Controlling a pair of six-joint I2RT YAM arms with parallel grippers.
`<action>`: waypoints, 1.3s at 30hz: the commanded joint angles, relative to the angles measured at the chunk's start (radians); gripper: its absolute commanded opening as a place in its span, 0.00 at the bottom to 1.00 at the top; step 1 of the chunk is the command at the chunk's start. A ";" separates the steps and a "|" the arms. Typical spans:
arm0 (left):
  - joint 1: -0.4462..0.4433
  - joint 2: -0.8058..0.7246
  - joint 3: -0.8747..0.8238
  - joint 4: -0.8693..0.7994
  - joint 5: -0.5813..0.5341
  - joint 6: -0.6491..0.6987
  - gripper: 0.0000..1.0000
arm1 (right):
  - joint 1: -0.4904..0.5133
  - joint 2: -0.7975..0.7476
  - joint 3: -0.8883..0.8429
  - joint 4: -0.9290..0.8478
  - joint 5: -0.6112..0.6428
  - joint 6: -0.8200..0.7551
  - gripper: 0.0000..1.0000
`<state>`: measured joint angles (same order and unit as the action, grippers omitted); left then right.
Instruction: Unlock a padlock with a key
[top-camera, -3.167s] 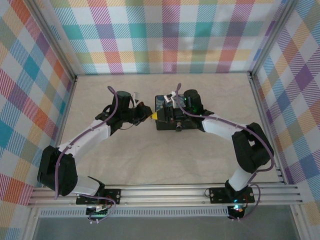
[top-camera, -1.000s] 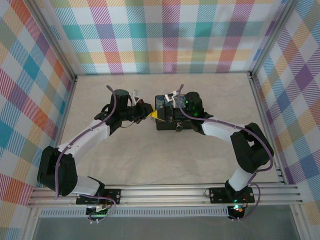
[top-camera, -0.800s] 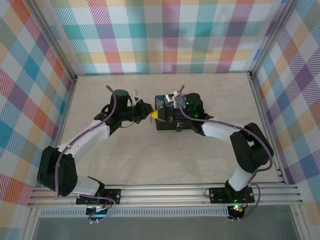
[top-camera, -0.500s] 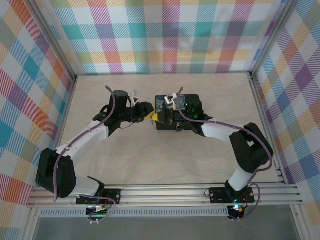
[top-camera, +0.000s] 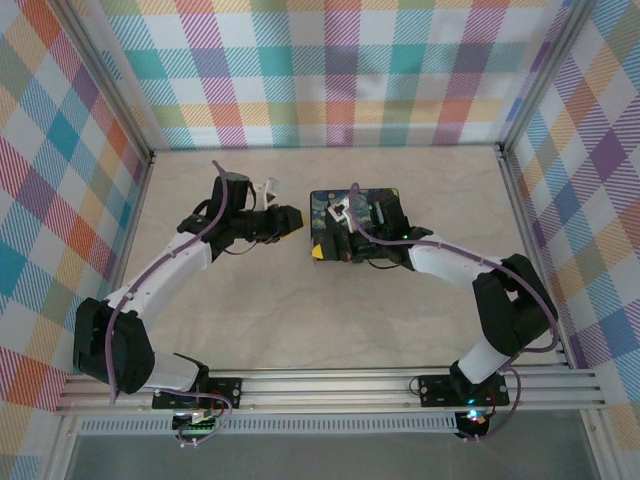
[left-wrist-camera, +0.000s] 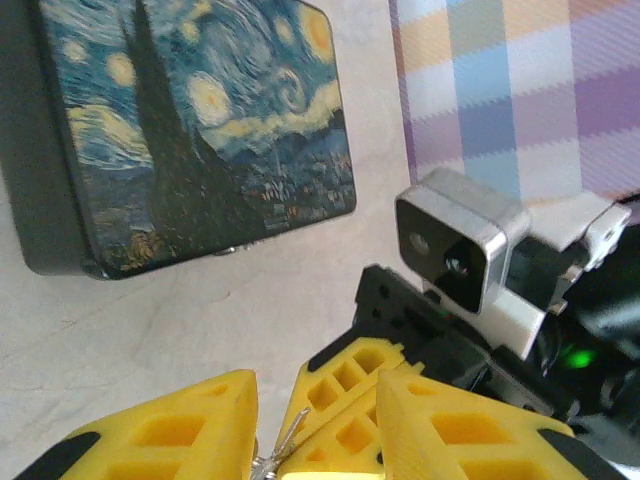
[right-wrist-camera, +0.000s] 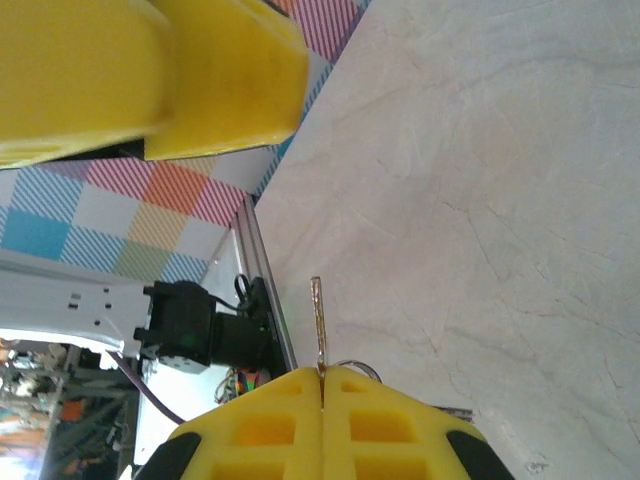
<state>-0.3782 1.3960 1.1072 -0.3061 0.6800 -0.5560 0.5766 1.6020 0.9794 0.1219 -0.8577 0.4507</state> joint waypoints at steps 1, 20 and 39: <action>-0.019 0.046 0.053 -0.130 0.111 0.215 0.34 | 0.005 -0.037 0.046 -0.144 -0.051 -0.153 0.01; -0.078 0.087 0.052 -0.122 0.163 0.264 0.22 | 0.002 -0.022 0.070 -0.180 -0.073 -0.166 0.01; -0.077 0.166 0.135 -0.253 -0.017 0.016 0.00 | 0.001 -0.127 0.046 -0.272 0.151 -0.221 0.25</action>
<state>-0.4507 1.5356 1.1995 -0.4805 0.7364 -0.4248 0.5697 1.5585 1.0256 -0.1101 -0.8124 0.2886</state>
